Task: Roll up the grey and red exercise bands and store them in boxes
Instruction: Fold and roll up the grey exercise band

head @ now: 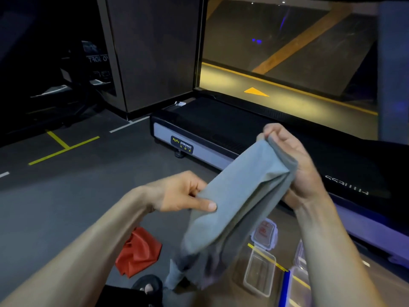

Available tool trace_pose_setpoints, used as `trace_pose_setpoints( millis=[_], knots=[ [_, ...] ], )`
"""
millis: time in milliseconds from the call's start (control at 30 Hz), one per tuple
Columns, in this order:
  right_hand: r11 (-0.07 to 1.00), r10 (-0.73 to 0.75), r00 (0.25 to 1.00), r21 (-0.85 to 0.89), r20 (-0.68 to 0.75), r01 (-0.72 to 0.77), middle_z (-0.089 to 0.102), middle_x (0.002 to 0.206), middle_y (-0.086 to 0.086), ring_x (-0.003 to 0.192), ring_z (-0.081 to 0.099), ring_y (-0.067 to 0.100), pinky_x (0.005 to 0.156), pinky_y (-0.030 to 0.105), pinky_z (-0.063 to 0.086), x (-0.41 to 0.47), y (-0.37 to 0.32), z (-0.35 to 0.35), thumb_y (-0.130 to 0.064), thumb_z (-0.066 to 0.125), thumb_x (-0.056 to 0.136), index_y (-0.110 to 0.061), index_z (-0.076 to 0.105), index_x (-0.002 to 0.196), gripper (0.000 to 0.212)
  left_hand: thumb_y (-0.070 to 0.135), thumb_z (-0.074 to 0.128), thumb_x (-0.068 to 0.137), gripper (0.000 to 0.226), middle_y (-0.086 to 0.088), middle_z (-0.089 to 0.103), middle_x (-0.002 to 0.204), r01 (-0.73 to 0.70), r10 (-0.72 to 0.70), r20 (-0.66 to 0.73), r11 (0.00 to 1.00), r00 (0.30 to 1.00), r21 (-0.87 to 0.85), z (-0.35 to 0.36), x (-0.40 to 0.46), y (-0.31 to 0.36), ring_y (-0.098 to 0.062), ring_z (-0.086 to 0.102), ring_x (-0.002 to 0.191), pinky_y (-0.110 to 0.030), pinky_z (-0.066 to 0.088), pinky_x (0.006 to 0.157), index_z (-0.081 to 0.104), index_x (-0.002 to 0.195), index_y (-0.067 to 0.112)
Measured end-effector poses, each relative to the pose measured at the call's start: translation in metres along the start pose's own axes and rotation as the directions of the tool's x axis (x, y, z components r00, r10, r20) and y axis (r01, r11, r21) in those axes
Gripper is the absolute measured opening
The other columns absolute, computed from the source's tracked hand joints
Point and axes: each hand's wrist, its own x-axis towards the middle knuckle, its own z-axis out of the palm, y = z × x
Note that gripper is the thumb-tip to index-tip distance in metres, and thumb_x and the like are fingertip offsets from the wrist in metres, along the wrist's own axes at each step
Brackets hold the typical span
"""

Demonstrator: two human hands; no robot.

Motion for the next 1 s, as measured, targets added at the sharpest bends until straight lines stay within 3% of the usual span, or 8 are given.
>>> trace_pose_setpoints(
  millis=[100, 267, 367, 600, 833, 933, 1000],
  knots=[
    [0.998, -0.010, 0.999, 0.058, -0.038, 0.012, 0.054, 0.086, 0.000, 0.069, 0.055, 0.011, 0.063, 0.023, 0.051, 0.000, -0.001, -0.008, -0.019, 0.054, 0.098, -0.016, 0.057, 0.095, 0.006, 0.019, 0.080, 0.084, 0.023, -0.017, 0.078, 0.099, -0.081, 0.077, -0.095, 0.996, 0.993, -0.038, 0.000, 0.003, 0.004, -0.018, 0.071, 0.090, -0.034, 0.056, 0.086, 0.076, 0.097, 0.001],
    [0.987, 0.020, 0.995, 0.163, -0.098, -0.004, 0.058, 0.077, -0.004, 0.060, 0.055, 0.009, 0.056, 0.023, 0.051, -0.002, -0.001, -0.013, -0.012, 0.045, 0.102, -0.018, 0.058, 0.088, 0.020, 0.024, 0.078, 0.084, 0.023, -0.018, 0.077, 0.091, -0.121, 0.113, -0.147, 0.992, 0.983, -0.044, 0.002, 0.007, 0.005, -0.016, 0.068, 0.082, -0.032, 0.053, 0.079, 0.073, 0.088, 0.002],
    [0.985, 0.016, 0.995, 0.175, -0.099, 0.002, 0.058, 0.079, -0.004, 0.062, 0.054, 0.009, 0.058, 0.022, 0.051, -0.003, -0.001, -0.017, -0.012, 0.045, 0.098, -0.017, 0.057, 0.090, 0.016, 0.027, 0.069, 0.090, 0.014, -0.003, 0.074, 0.077, -0.129, 0.120, -0.128, 0.990, 0.984, -0.063, 0.004, 0.006, 0.008, -0.007, 0.061, 0.071, -0.022, 0.049, 0.069, 0.074, 0.083, 0.016],
    [0.987, 0.019, 0.993, 0.162, -0.117, 0.000, 0.056, 0.080, -0.001, 0.066, 0.055, 0.012, 0.061, 0.024, 0.052, -0.003, 0.003, -0.023, -0.016, 0.048, 0.096, -0.015, 0.057, 0.093, 0.010, 0.035, 0.083, 0.083, 0.025, -0.006, 0.065, 0.064, -0.147, 0.149, -0.262, 0.989, 0.954, 0.024, 0.003, 0.008, 0.002, -0.011, 0.052, 0.063, -0.023, 0.041, 0.061, 0.074, 0.074, 0.014],
    [0.983, 0.010, 0.996, 0.183, -0.084, 0.005, 0.058, 0.083, -0.002, 0.070, 0.057, 0.011, 0.065, 0.023, 0.053, -0.003, 0.008, -0.031, -0.022, 0.057, 0.093, -0.016, 0.059, 0.095, 0.006, 0.052, 0.079, 0.077, 0.034, -0.021, 0.072, 0.078, -0.128, 0.138, -0.295, 0.990, 0.946, 0.053, 0.002, 0.010, -0.003, -0.015, 0.058, 0.069, -0.033, 0.045, 0.070, 0.076, 0.079, 0.019],
    [0.984, 0.012, 0.995, 0.181, -0.096, 0.005, 0.059, 0.082, -0.002, 0.069, 0.058, 0.010, 0.065, 0.022, 0.053, -0.002, 0.010, -0.033, -0.019, 0.052, 0.097, -0.016, 0.058, 0.095, 0.007, 0.051, 0.078, 0.077, 0.033, -0.013, 0.074, 0.076, -0.145, 0.150, -0.295, 0.989, 0.944, 0.037, 0.004, 0.008, 0.001, -0.012, 0.060, 0.070, -0.035, 0.046, 0.071, 0.077, 0.081, 0.018],
    [0.984, 0.015, 0.996, 0.178, -0.089, 0.001, 0.059, 0.081, -0.003, 0.068, 0.058, 0.009, 0.063, 0.021, 0.053, -0.002, 0.009, -0.035, -0.024, 0.065, 0.091, -0.017, 0.060, 0.093, 0.008, 0.048, 0.081, 0.077, 0.031, -0.001, 0.067, 0.067, -0.265, 0.216, -0.335, 0.958, 0.917, -0.107, 0.003, 0.003, 0.009, -0.006, 0.053, 0.064, -0.025, 0.042, 0.064, 0.075, 0.075, 0.018]
  ],
)
